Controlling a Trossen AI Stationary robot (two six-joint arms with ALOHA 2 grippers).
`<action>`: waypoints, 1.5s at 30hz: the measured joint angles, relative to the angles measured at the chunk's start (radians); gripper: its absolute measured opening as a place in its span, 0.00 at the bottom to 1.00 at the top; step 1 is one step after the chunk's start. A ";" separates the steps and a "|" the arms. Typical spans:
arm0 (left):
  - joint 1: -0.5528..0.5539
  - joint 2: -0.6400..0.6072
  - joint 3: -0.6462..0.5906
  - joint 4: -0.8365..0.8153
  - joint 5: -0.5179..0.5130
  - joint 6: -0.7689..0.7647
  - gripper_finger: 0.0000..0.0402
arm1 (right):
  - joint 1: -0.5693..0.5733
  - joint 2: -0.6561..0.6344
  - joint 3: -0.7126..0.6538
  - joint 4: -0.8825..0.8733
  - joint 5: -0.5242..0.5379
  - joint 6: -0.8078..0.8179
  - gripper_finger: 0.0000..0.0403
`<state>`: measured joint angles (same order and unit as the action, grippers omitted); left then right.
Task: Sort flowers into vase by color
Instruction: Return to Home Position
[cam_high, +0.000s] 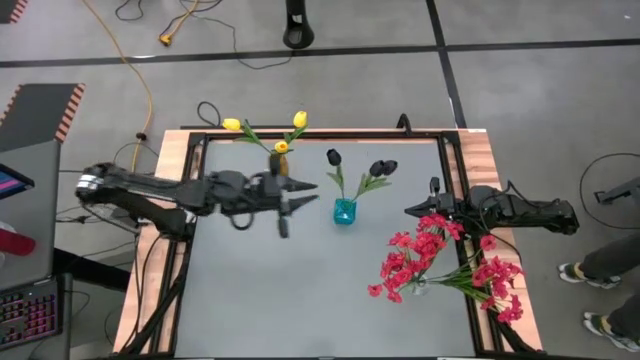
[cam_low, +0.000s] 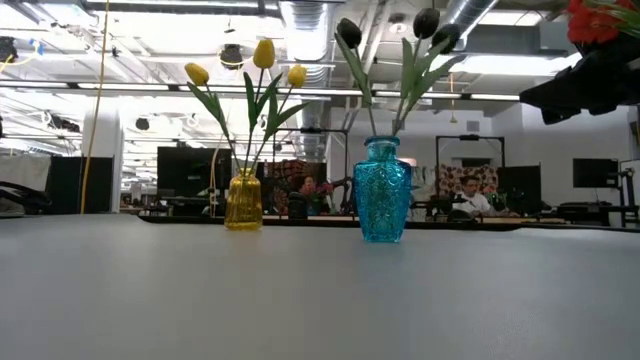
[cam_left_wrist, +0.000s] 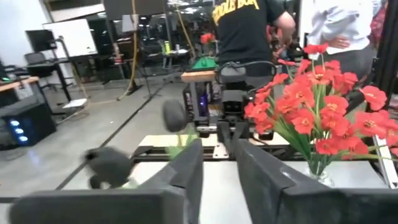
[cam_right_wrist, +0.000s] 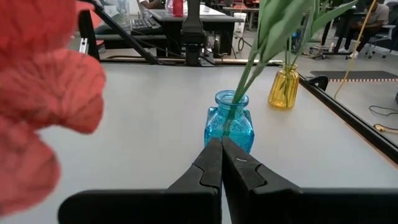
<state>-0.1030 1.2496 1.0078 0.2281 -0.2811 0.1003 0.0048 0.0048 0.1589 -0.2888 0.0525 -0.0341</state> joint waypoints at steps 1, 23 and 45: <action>-0.005 -0.037 -0.014 -0.022 -0.012 0.003 0.19 | 0.000 0.000 0.000 -0.004 0.000 0.000 0.08; 0.094 -0.709 -0.806 0.197 -0.032 -0.125 0.00 | 0.000 0.000 0.000 -0.047 -0.002 0.038 0.08; 0.212 -1.049 -0.998 0.181 0.068 -0.051 0.00 | 0.000 -0.002 0.000 -0.030 -0.004 0.063 0.08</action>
<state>0.1089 0.2011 0.0101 0.4093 -0.2135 0.0496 0.0048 0.0032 0.1589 -0.3183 0.0483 0.0292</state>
